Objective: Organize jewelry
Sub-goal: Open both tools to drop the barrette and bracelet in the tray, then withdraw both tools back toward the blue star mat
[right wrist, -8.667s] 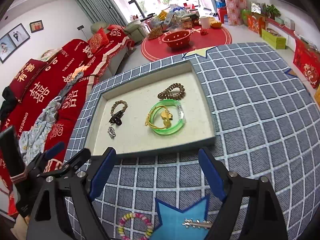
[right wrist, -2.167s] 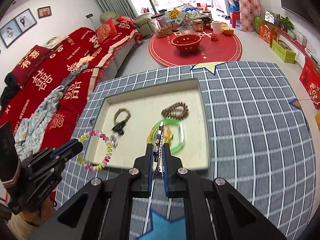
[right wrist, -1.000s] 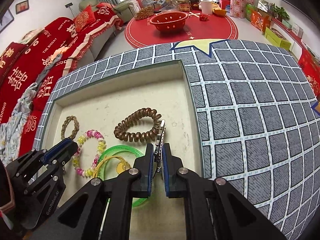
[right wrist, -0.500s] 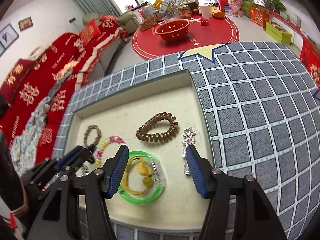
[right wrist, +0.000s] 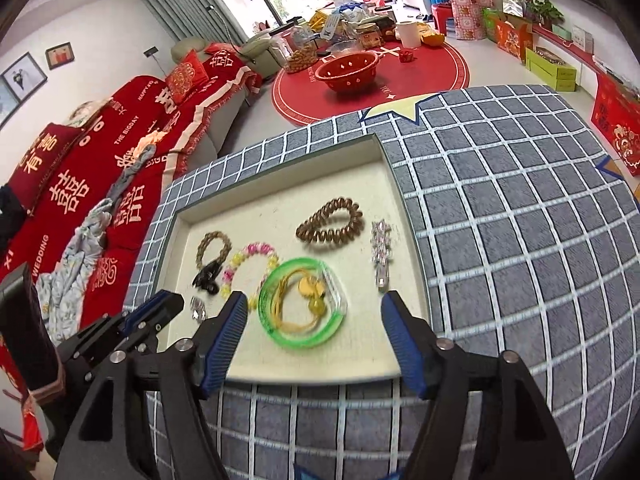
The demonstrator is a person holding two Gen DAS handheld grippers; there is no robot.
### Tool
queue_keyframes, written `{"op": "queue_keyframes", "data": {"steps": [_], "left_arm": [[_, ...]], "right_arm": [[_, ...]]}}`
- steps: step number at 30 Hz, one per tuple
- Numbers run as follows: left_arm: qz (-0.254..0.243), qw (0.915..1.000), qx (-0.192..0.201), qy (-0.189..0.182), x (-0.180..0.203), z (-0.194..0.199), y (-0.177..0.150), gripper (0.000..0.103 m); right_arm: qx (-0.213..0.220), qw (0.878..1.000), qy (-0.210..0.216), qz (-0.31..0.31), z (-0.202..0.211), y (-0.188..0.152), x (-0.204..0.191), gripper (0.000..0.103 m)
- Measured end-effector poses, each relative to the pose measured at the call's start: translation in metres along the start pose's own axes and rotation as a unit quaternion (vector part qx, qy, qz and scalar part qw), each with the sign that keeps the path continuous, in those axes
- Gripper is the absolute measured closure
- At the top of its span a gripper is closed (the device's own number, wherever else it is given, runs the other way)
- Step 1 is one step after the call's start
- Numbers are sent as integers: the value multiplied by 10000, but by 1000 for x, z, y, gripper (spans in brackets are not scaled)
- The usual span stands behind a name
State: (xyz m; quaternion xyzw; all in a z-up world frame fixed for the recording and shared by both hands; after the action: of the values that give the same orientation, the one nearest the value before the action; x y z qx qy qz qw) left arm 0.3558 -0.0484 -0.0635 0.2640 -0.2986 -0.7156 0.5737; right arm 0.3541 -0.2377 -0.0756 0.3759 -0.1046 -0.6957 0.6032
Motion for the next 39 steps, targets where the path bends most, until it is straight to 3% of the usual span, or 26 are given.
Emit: {"op": "queue_keyframes", "data": {"steps": [8, 9, 10, 11, 13, 20, 21, 23, 25, 31, 39], "left_arm": [[111, 9999, 98, -16, -5, 23, -5, 77], [132, 9999, 103, -2, -7, 27, -6, 36], [194, 9997, 131, 45, -10, 31, -7, 4], [259, 9993, 267, 103, -13, 36, -5, 0], [249, 9984, 475, 154, -16, 46, -5, 0], [253, 9982, 523, 121, -20, 67, -29, 0], [241, 9984, 505, 99, -21, 70, -34, 0], [250, 9986, 465, 75, -21, 77, -42, 0], [200, 9990, 389, -54, -18, 81, -52, 0], [39, 9987, 270, -440, 7, 103, -86, 0], [-661, 9939, 147, -871, 57, 121, -126, 0]], "right_arm": [[-14, 9999, 87, 128, 27, -26, -10, 20], [-18, 9999, 88, 134, 29, -28, -10, 20], [-11, 9999, 83, 141, 32, -31, -11, 18], [7, 9999, 77, 148, 35, -34, -11, 17], [45, 9998, 74, 166, 42, -37, -12, 17], [180, 9996, 77, 224, 68, -52, -13, 16], [245, 9994, 41, 256, 73, -55, -11, 15], [340, 9990, 7, 277, 81, -58, -9, 0], [453, 9987, 18, 250, 91, -62, -7, 0], [239, 9992, -181, 254, 113, -86, 12, 0], [-52, 9981, -388, 481, 129, -136, 43, 0]]}}
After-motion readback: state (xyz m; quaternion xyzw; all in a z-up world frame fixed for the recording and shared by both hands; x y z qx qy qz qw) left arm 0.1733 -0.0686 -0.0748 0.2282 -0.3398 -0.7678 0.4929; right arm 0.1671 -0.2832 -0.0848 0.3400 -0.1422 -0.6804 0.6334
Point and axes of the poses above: each gripper's, at about its wrist camera, not at the fingertips, and z roughly against the way its jaws point, x to its right, y to its top, the point moved 10 cm from there along -z, roughly the way its jaws point, and after that the axes turned 8 degrees about x, right-handed, at the moved point
